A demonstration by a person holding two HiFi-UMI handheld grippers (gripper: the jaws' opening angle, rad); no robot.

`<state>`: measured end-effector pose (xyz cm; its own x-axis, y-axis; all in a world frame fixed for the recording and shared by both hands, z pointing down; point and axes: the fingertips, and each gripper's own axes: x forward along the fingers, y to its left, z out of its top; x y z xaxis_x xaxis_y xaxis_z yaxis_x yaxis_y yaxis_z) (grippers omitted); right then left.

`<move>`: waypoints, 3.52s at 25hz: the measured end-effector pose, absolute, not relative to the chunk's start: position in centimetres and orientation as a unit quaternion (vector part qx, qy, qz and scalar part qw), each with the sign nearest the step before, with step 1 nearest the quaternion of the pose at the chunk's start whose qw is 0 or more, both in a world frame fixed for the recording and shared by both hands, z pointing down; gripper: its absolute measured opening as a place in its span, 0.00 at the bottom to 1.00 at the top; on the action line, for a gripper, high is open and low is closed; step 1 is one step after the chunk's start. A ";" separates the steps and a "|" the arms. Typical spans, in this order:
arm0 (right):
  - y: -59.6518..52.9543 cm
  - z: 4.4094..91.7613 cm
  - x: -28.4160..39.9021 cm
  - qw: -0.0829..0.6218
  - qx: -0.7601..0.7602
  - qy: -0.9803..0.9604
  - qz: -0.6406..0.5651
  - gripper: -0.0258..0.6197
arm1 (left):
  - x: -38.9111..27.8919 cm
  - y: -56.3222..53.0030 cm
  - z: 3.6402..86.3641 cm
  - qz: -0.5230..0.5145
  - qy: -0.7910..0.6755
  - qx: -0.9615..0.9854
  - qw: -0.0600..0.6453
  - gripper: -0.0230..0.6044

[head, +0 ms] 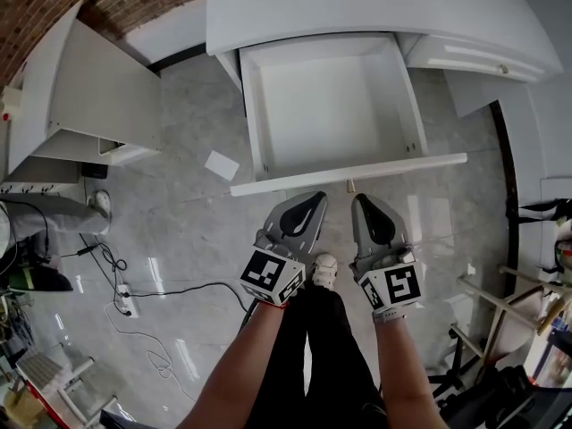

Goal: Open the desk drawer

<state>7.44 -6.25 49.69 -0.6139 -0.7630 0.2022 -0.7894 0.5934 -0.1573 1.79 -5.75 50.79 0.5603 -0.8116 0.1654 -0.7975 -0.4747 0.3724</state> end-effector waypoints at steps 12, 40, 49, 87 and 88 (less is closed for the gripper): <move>-6.1 43.0 9.0 0.031 0.432 -0.896 0.097 0.04 | 0.4 -4.8 44.4 -0.031 -0.488 0.851 0.191 0.04; -2.8 25.7 11.0 0.008 0.418 -0.906 0.067 0.04 | -2.3 -0.6 27.6 -0.039 -0.488 0.862 0.132 0.04; -2.1 20.5 12.0 -0.002 0.424 -0.904 0.046 0.04 | -4.0 0.4 22.7 -0.049 -0.516 0.849 0.099 0.04; -2.6 15.5 11.2 0.008 0.427 -0.904 0.038 0.04 | -12.7 -0.2 17.2 -0.054 -0.569 0.817 0.077 0.04; -2.6 15.5 11.0 0.007 0.425 -0.905 0.038 0.04 | -12.7 -0.3 17.1 -0.055 -0.568 0.817 0.076 0.04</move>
<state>10.96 -2.61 15.48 -0.6393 -0.7675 0.0458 -0.7687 0.6365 -0.0632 -12.75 -0.33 17.13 0.3480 -0.9375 -0.0032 -0.9207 -0.3424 0.1876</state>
